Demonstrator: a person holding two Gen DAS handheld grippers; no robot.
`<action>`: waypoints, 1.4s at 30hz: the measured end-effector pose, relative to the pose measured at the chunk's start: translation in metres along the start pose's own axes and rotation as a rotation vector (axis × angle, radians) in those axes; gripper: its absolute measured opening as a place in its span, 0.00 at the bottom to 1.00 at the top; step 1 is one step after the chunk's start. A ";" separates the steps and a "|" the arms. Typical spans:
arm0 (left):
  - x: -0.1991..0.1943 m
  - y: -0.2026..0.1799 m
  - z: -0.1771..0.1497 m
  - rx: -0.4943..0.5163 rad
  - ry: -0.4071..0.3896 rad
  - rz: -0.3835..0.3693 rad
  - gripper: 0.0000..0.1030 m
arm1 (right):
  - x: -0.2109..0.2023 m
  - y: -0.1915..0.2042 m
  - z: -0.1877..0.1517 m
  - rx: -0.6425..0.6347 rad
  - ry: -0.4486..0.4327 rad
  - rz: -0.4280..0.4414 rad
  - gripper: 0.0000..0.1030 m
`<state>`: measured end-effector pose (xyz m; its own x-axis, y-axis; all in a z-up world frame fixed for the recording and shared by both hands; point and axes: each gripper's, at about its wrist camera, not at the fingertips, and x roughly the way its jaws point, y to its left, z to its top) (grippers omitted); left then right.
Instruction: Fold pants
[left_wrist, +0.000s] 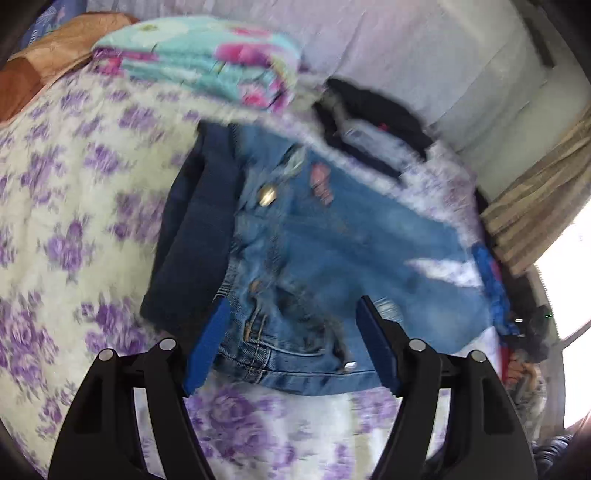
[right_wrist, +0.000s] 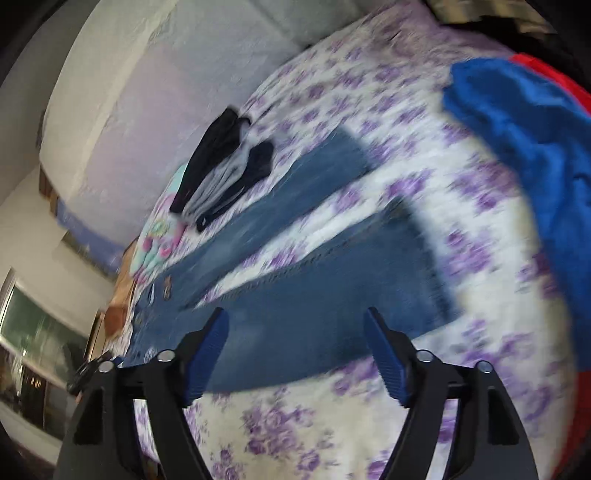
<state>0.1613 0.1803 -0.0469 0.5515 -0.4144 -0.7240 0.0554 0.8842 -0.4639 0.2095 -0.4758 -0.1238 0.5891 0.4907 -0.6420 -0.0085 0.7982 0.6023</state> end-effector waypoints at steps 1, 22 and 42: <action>0.012 0.011 -0.005 -0.032 0.030 -0.021 0.64 | 0.011 -0.010 -0.005 0.031 0.035 -0.018 0.79; 0.030 0.018 0.145 -0.043 -0.088 0.154 0.87 | 0.032 0.000 0.179 0.032 -0.148 -0.053 0.84; 0.110 0.037 0.195 -0.123 0.011 0.147 0.66 | 0.146 -0.029 0.253 0.030 -0.029 -0.092 0.13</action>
<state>0.3864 0.2094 -0.0442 0.5374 -0.2859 -0.7934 -0.1275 0.9024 -0.4116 0.5003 -0.5158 -0.1142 0.6095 0.4053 -0.6813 0.0704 0.8284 0.5558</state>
